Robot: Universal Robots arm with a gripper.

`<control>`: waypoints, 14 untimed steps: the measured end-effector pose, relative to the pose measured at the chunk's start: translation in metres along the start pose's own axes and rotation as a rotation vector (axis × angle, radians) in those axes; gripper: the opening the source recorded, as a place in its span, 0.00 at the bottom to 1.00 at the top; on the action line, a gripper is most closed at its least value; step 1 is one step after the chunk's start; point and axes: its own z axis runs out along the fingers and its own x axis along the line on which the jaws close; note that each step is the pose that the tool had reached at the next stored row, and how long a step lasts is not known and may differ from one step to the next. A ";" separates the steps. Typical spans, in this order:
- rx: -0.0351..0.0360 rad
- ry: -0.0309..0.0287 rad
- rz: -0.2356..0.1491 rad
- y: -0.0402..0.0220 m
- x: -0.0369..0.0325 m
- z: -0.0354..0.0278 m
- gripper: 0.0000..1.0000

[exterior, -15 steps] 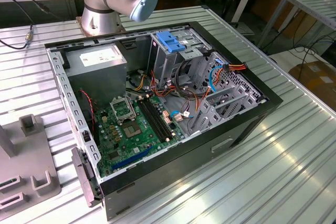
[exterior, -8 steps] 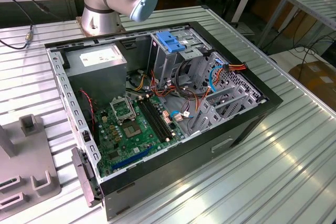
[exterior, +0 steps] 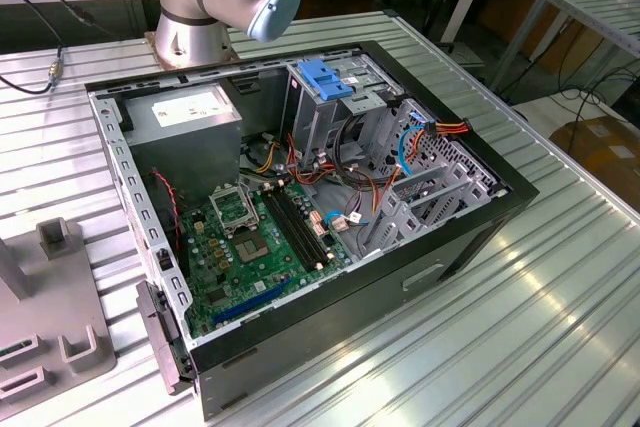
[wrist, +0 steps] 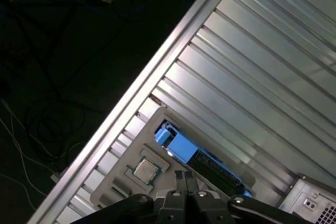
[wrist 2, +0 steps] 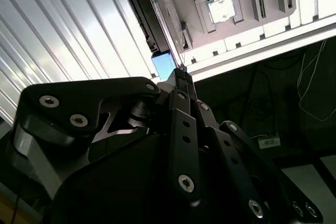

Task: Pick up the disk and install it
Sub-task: 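Pick up the disk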

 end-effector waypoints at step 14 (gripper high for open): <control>-0.0031 0.0086 -0.189 0.0000 0.0000 0.0000 0.11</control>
